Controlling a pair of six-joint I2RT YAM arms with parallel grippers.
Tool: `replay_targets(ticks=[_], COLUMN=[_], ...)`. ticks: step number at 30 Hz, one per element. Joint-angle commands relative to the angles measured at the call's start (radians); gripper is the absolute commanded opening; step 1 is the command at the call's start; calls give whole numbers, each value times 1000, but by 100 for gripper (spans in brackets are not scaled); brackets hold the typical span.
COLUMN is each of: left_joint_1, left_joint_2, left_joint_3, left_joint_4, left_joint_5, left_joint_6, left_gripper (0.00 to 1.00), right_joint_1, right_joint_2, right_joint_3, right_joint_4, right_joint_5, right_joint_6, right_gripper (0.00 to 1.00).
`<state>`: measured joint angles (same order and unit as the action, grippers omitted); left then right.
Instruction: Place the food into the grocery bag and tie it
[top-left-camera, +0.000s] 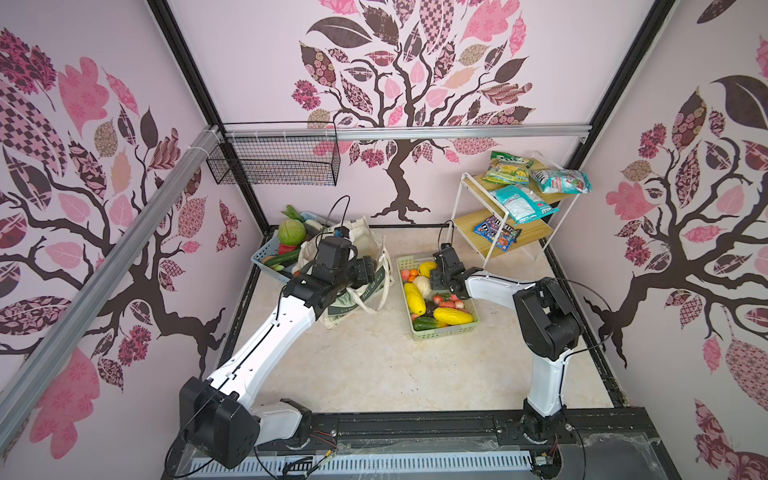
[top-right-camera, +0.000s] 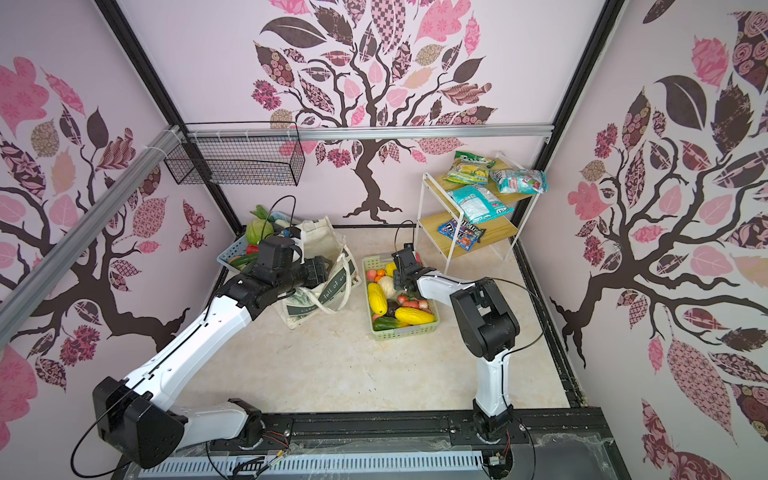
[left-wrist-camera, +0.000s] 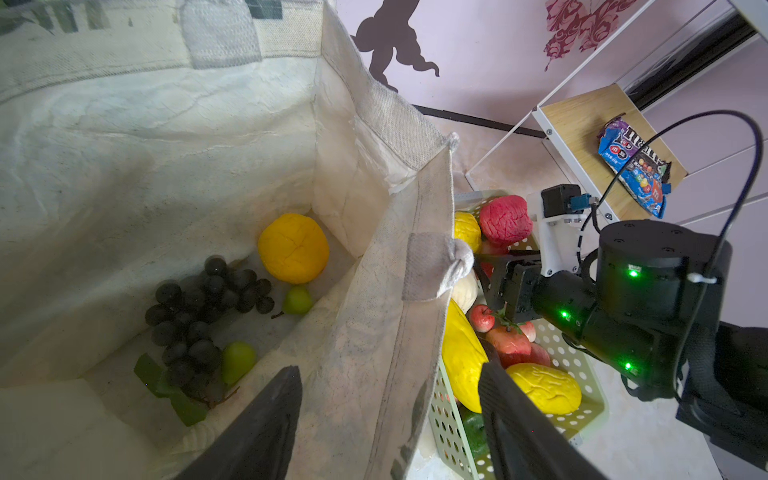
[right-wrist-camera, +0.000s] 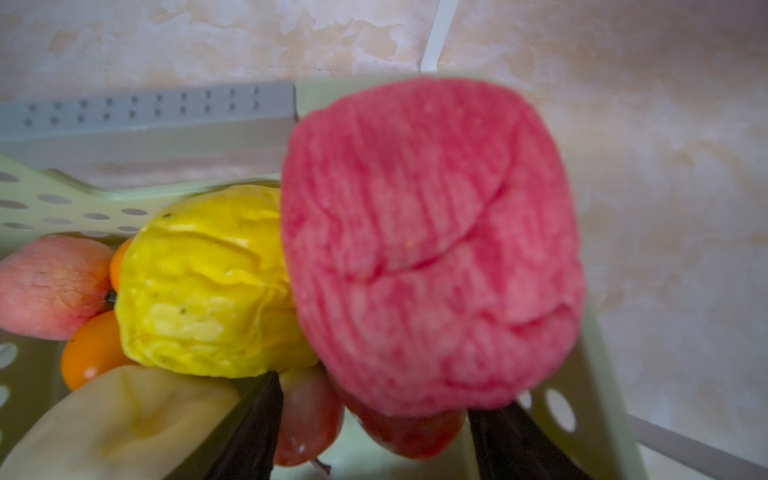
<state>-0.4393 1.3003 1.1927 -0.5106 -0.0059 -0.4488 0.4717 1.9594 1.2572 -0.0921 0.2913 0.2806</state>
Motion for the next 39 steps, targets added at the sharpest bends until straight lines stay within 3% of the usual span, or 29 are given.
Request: replay_targets(ticks=[1,9,22,39], left_joint_1=[-5,-10,-17,-22], left_joint_2=[12,19,14,21], left_joint_3=[-15,-16,-13,8], left_joint_4=[8,9,7,-9], left_joint_5=[15,16,6,6], left_joint_6=[0,-4,-6,6], left_gripper=[71,71,71,71], right_joint_1=[-5,-23,-23,-28], right_joint_2=[45,-25,-183,73], right_joint_3=[25,20,85,357], right_joint_4=[-28,-42,-51,-174], right_joint_5=[-79,-184,-116,75], right_joint_6=[38,82,48,-213], right_gripper=[72,70,70,81])
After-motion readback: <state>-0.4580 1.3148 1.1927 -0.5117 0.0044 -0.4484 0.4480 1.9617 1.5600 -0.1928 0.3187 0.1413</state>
